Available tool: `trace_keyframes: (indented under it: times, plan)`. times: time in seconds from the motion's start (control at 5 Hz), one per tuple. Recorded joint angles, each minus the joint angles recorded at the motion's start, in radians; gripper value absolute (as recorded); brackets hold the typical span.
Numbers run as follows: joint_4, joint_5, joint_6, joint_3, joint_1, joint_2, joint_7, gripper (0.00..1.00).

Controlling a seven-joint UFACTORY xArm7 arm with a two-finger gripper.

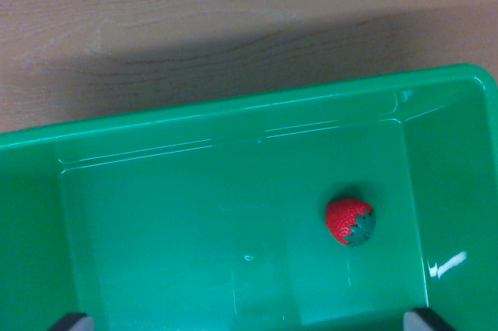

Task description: Pick fruit

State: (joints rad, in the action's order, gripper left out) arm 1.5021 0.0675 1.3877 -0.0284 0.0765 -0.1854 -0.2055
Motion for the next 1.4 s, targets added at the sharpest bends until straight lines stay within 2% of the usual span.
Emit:
trace_keyframes:
  times: [0.2,0.4,0.6,0.8,1.0,1.2,1.4]
  plan:
    - [-0.031,0.0092,-0.044,0.01,0.0,-0.025,-0.027,0.0]
    - [-0.031,0.0092,-0.044,0.01,0.0,-0.025,-0.027,0.0]
    - [-0.064,0.0188,-0.09,0.021,0.0001,-0.051,-0.055,0.0]
    - [-0.064,0.0188,-0.09,0.021,0.0001,-0.051,-0.055,0.0]
    - [-0.096,0.0282,-0.135,0.031,0.0001,-0.077,-0.082,0.0]
    - [-0.096,0.0282,-0.135,0.031,0.0001,-0.077,-0.082,0.0]
    - [-0.13,0.0384,-0.183,0.042,0.0001,-0.105,-0.112,0.0]
